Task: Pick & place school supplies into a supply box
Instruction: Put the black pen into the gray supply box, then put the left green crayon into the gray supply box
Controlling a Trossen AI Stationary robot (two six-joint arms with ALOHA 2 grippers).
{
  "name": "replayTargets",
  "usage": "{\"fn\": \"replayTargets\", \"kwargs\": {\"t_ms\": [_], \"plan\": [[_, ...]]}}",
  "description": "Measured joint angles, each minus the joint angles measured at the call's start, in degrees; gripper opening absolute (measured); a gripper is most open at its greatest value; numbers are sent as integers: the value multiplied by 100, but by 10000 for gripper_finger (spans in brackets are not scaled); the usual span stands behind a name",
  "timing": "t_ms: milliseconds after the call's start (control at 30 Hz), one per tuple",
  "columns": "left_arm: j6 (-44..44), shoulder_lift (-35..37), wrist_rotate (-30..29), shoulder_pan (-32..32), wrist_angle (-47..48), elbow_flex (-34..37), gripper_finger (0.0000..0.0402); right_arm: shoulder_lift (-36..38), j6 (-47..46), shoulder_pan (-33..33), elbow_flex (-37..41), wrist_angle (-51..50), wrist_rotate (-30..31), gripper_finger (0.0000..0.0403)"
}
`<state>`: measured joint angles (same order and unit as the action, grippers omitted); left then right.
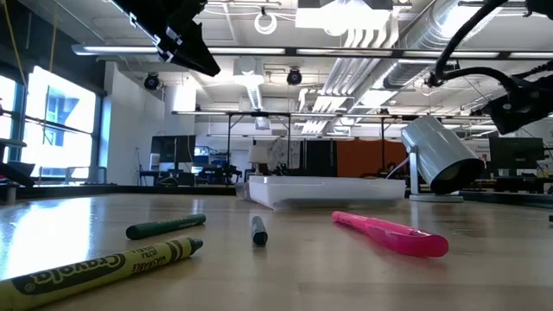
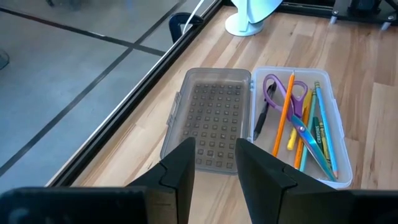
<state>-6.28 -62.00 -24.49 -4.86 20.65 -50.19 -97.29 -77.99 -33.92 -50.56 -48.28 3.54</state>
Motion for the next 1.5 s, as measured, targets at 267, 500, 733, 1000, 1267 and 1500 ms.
{"fn": "replayTargets", "kwargs": {"t_ms": [267,500,733,1000,1267,1500], "plan": [[-2,0,-1,0,-74,0,150,102,1347,634,-706,735,1653,24],[-4,0,0,1,-125,0,150,111,5044,1724,-1856,1264,2593,8],[-20,-1,0,-1,-114,0,150,43,8603,3020,-2156,1293,1326,5],[-22,0,146,-1,-90,0,150,-378,9359,3833,-2160,1166,-84,10],[-153,-2,470,1,-101,0,150,-958,9425,3907,-2160,1234,255,32],[-155,-2,461,1,-103,0,150,-942,9479,3900,-2165,1391,38,80]]}}
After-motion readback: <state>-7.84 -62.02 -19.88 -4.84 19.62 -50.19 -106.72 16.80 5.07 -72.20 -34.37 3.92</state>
